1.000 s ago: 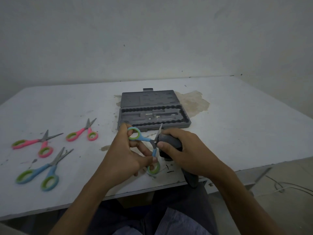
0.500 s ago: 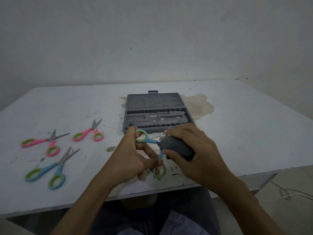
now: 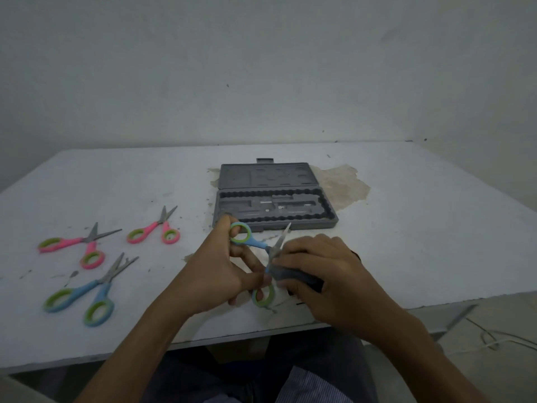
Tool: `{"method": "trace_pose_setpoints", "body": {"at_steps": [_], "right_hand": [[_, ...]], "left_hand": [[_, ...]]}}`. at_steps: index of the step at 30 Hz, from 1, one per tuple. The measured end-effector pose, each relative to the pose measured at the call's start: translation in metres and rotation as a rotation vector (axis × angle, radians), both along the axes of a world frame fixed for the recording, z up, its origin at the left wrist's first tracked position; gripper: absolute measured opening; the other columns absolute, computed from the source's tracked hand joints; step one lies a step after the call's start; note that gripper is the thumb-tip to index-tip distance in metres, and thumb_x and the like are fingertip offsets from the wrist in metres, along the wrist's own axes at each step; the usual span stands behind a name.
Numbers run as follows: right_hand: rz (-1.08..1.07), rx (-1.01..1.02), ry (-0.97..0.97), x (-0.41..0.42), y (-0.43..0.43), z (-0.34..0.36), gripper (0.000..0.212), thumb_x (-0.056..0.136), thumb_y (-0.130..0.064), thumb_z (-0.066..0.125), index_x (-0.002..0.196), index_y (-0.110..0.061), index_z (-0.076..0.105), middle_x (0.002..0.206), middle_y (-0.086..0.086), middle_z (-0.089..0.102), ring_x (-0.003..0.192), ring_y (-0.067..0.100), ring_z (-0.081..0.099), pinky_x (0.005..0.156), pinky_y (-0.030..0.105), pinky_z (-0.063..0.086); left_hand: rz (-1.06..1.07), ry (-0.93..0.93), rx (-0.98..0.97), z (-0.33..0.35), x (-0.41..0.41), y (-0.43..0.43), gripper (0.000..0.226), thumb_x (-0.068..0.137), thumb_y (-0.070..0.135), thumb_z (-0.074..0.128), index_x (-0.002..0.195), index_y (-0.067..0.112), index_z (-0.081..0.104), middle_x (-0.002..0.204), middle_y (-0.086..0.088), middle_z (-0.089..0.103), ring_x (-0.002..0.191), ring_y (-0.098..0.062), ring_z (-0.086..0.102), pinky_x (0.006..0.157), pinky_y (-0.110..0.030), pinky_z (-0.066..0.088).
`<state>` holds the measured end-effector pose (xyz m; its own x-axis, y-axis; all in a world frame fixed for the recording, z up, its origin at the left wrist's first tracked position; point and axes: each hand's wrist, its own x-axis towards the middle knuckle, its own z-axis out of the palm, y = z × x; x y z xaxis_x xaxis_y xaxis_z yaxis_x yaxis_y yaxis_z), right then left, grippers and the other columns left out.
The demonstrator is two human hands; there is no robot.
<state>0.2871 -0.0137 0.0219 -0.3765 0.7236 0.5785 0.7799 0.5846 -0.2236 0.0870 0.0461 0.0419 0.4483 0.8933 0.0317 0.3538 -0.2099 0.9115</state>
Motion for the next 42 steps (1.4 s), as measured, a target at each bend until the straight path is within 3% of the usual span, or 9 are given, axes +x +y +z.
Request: {"method": "trace_pose_setpoints", "body": {"at_steps": [3,6,10,15,21,24,28,32,42], "right_hand": [[-0.044,-0.012,0.047,0.001,-0.005,0.006,0.034,0.09,-0.04,0.059,0.119,-0.022,0.064,0.114,-0.006,0.059,0.099,0.013,0.055,0.078,0.038,0.048],[-0.113,0.023,0.129,-0.001,0.0,0.024,0.039,0.09,-0.041,0.059,0.123,-0.02,0.06,0.119,-0.002,0.052,0.103,0.011,0.052,0.086,0.035,0.048],[-0.142,-0.183,-0.169,-0.002,0.013,0.036,0.044,0.089,-0.05,0.051,0.126,-0.027,0.056,0.12,-0.005,0.048,0.104,0.016,0.046,0.086,0.039,0.044],[-0.151,-0.133,-0.443,0.001,0.014,0.047,0.03,0.09,-0.048,0.043,0.108,-0.031,0.06,0.101,-0.009,0.055,0.089,0.015,0.045,0.074,0.03,0.024],[-0.158,-0.165,-0.442,0.005,0.02,0.051,0.02,0.09,-0.045,0.042,0.092,-0.032,0.057,0.084,-0.011,0.052,0.077,0.013,0.045,0.067,0.032,0.033],[-0.115,-0.206,-0.345,0.0,0.021,0.048,0.019,0.091,-0.047,0.045,0.086,-0.033,0.057,0.079,-0.013,0.052,0.073,0.011,0.046,0.066,0.034,0.038],[-0.073,-0.232,-0.261,-0.006,0.021,0.041,0.02,0.092,-0.045,0.047,0.083,-0.032,0.059,0.076,-0.012,0.054,0.071,0.009,0.048,0.064,0.038,0.045],[-0.068,-0.27,-0.259,0.001,0.024,0.038,0.025,0.092,-0.05,0.044,0.091,-0.032,0.062,0.081,-0.013,0.055,0.075,0.008,0.049,0.067,0.036,0.045],[-0.106,-0.209,-0.189,0.011,0.027,0.047,0.024,0.091,-0.052,0.049,0.101,-0.034,0.059,0.088,-0.017,0.055,0.08,0.003,0.048,0.073,0.029,0.043]], "left_hand": [[-0.021,0.062,0.049,0.001,-0.003,-0.001,0.055,0.071,0.003,0.083,0.096,0.016,0.035,0.075,-0.011,0.072,0.052,-0.017,0.068,0.037,-0.017,0.043],[-0.095,0.17,0.132,0.004,0.001,-0.004,0.055,0.073,0.009,0.084,0.098,0.02,0.035,0.078,-0.003,0.07,0.065,-0.012,0.07,0.048,-0.028,0.057],[-0.139,0.271,0.302,0.009,0.004,-0.004,0.057,0.076,0.017,0.081,0.096,0.036,0.031,0.078,0.01,0.064,0.065,-0.003,0.065,0.056,-0.032,0.058],[-0.162,0.313,0.381,0.006,0.007,-0.005,0.059,0.079,0.02,0.079,0.1,0.042,0.029,0.08,0.016,0.063,0.064,-0.008,0.067,0.057,-0.039,0.058],[-0.016,0.031,0.405,-0.002,0.01,-0.012,0.023,0.091,0.055,0.042,0.098,0.034,0.037,0.079,0.005,0.069,0.061,-0.016,0.068,0.057,-0.048,0.057],[0.167,-0.017,0.594,-0.016,0.02,-0.013,0.033,0.094,0.065,0.018,0.097,0.039,0.038,0.064,0.002,0.065,0.047,-0.013,0.061,0.042,-0.044,0.052],[0.331,-0.051,0.802,-0.026,0.028,-0.003,0.042,0.098,0.06,0.013,0.1,0.028,0.041,0.057,0.006,0.053,0.039,-0.009,0.052,0.032,-0.028,0.044],[0.351,-0.152,0.766,-0.034,0.029,0.007,0.045,0.099,0.057,0.018,0.093,0.022,0.045,0.058,0.013,0.045,0.043,-0.009,0.05,0.037,-0.008,0.034],[0.334,-0.13,0.754,-0.035,0.028,0.011,0.048,0.098,0.059,0.018,0.091,0.02,0.045,0.062,0.021,0.043,0.057,0.0,0.058,0.038,-0.006,0.036]]}}
